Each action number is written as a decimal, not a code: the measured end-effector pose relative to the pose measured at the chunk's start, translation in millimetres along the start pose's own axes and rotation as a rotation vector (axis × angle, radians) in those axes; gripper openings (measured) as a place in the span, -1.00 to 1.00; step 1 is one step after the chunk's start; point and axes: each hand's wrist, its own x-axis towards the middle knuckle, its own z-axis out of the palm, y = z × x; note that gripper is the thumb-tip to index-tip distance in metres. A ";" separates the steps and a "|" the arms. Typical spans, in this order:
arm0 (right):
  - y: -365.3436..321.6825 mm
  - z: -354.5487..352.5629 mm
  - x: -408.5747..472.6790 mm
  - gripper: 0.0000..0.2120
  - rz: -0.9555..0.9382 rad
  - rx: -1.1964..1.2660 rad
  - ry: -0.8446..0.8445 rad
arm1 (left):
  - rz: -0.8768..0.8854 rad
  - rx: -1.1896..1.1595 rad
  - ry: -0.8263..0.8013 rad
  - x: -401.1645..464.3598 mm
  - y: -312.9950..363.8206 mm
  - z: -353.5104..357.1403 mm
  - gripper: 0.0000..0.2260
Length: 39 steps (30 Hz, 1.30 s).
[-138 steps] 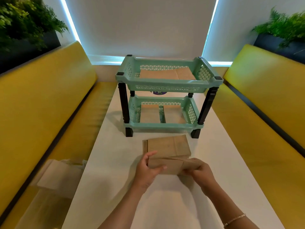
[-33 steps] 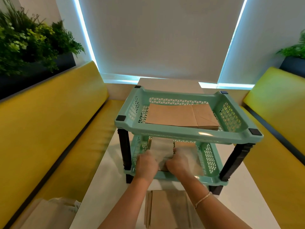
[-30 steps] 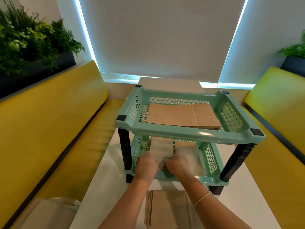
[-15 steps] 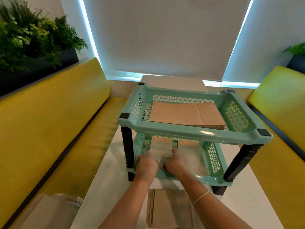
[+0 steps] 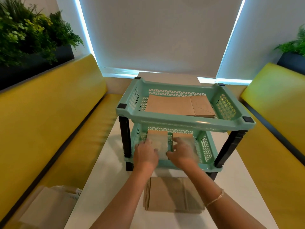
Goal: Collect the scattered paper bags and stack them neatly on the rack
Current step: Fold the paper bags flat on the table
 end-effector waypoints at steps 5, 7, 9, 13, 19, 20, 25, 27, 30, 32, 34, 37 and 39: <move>44.8 -29.8 -50.4 -0.67 0.034 -0.122 0.020 | 0.127 -0.035 -0.188 -49.2 -11.5 -4.2 -0.87; 67.9 -27.2 -66.7 -0.66 0.132 -0.216 0.043 | 0.117 0.043 -0.302 -68.1 -19.5 3.0 -0.84; 84.8 -20.5 -80.2 -0.68 0.220 -0.269 0.013 | 0.103 0.155 -0.401 -82.9 -26.0 13.6 -0.79; 98.8 -1.2 -96.5 -0.69 0.276 -0.269 -0.047 | 0.080 0.277 -0.479 -103.1 -35.7 30.5 -0.71; 86.3 11.6 -113.1 -0.74 0.183 -0.288 0.119 | 0.136 0.292 -0.429 -113.6 -42.7 33.0 -0.75; 82.9 12.5 -115.4 -0.75 0.152 -0.265 0.147 | 0.147 0.292 -0.418 -114.1 -43.4 32.3 -0.76; 70.2 21.0 -122.2 -0.78 0.013 -0.135 0.152 | 0.153 0.251 -0.388 -115.8 -46.5 33.0 -0.77; 67.7 20.5 -124.5 -0.77 -0.001 -0.034 0.155 | 0.127 0.207 -0.400 -115.0 -46.5 31.8 -0.72; 75.8 10.1 -122.4 -0.71 0.090 0.135 0.134 | 0.013 -0.028 -0.363 -112.4 -48.3 27.5 -0.46; 88.2 0.4 -121.0 -0.73 0.193 0.223 0.076 | -0.085 -0.240 -0.284 -112.7 -52.0 25.1 -0.19; 101.5 -6.9 -124.5 -0.74 0.246 0.349 0.005 | -0.133 -0.449 -0.239 -117.7 -56.7 23.4 -0.10; 116.7 -7.9 -140.2 -0.71 0.238 0.442 -0.051 | -0.091 -0.706 -0.242 -133.1 -63.8 22.6 -0.44; 125.3 -2.3 -151.5 -0.73 0.217 0.468 -0.006 | -0.024 -0.761 -0.266 -146.4 -65.0 23.3 -0.54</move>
